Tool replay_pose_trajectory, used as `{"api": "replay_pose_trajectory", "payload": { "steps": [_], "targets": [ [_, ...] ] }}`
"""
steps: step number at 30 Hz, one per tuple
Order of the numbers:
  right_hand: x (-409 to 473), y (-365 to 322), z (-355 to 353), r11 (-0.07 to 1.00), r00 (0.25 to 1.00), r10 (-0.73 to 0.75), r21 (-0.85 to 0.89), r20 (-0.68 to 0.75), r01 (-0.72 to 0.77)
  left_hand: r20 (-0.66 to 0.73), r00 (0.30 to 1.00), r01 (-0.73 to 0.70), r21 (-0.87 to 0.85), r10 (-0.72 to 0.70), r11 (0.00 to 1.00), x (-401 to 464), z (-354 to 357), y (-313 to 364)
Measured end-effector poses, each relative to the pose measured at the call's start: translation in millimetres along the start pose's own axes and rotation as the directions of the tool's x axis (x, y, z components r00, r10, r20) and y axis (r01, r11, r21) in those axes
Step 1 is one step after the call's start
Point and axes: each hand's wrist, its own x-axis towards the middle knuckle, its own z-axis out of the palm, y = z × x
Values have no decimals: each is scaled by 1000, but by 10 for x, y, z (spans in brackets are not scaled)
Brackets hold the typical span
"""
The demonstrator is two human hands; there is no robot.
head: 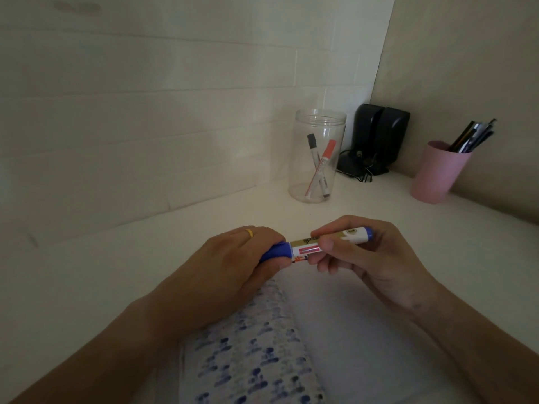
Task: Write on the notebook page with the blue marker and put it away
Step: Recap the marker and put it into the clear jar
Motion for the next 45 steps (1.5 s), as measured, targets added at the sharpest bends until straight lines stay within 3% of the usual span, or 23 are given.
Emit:
{"api": "replay_pose_trajectory", "payload": {
  "steps": [12,17,25,30,37,39,42,45],
  "targets": [
    [-55,-105,46,999,998,-53,2,43,53,-44,999,-13,-40,11,999,-19,-123,101],
    [-66,-84,55,991,994,36,-131,100,-23,-121,992,-18,139,35,990,20,-111,78],
    [31,-46,-172,996,989,86,-17,-120,-88,-37,970,241,151,-238,959,-52,-114,-212],
    [63,15,-226,965,953,237,163,-188,-207,45,948,310,107,-316,945,-85,-78,-301],
    [24,20,-185,966,925,257,62,-280,-249,131,940,302,113,-315,947,-80,-24,-354],
    [16,-26,-164,976,933,206,-4,-294,-216,120,943,298,107,-310,948,-87,-24,-366],
    [182,-255,-198,967,925,-57,-252,-377,-43,107,946,294,109,-305,950,-87,-18,-370],
    [547,-676,-247,952,811,-269,-273,-519,141,92,950,287,107,-297,952,-83,-9,-371]
  ]
}}
